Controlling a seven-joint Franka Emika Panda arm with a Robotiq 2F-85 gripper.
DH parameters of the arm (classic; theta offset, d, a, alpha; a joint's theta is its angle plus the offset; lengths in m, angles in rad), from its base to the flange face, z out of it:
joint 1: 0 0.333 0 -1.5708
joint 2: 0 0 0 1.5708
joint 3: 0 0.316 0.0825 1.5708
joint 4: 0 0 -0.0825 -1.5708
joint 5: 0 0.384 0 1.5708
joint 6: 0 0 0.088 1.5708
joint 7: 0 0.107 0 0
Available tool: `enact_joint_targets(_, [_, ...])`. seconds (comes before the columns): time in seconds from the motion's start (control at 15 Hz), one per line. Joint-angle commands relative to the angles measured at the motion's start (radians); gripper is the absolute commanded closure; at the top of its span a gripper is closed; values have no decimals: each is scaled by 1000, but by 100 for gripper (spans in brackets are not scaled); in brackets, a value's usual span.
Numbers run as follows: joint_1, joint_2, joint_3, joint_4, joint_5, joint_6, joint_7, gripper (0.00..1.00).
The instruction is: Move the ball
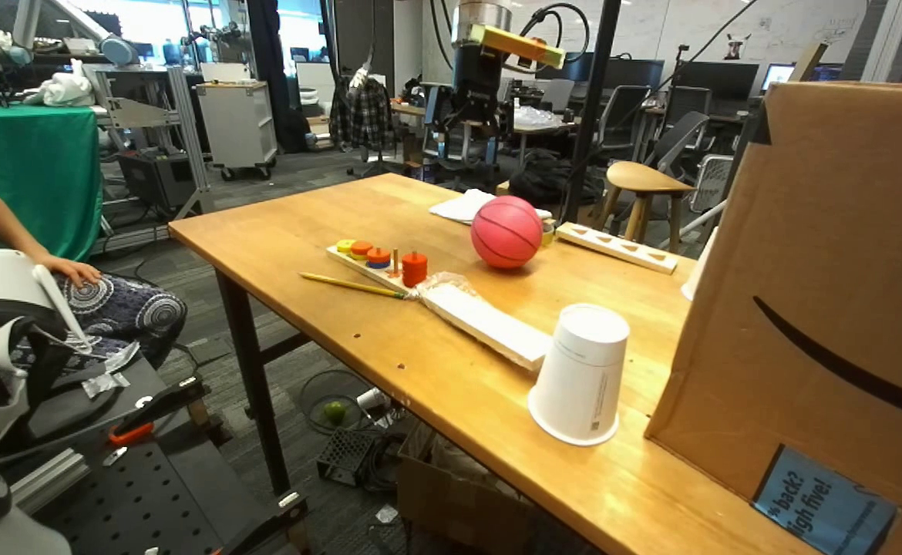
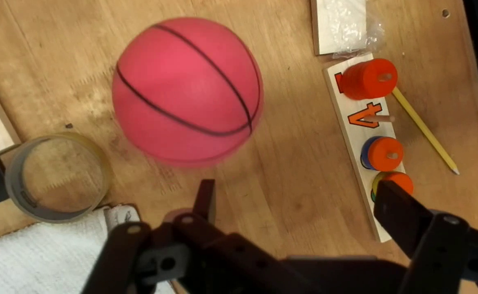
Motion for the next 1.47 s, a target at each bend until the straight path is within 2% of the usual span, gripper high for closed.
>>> enact_joint_targets(0.0, [-18, -27, 12, -46, 40, 41, -38, 0])
enact_joint_targets(0.73, [-46, 147, 6, 54, 90, 5, -108, 0])
enact_joint_targets(1.4, [-118, 301, -34, 230, 74, -48, -109, 0])
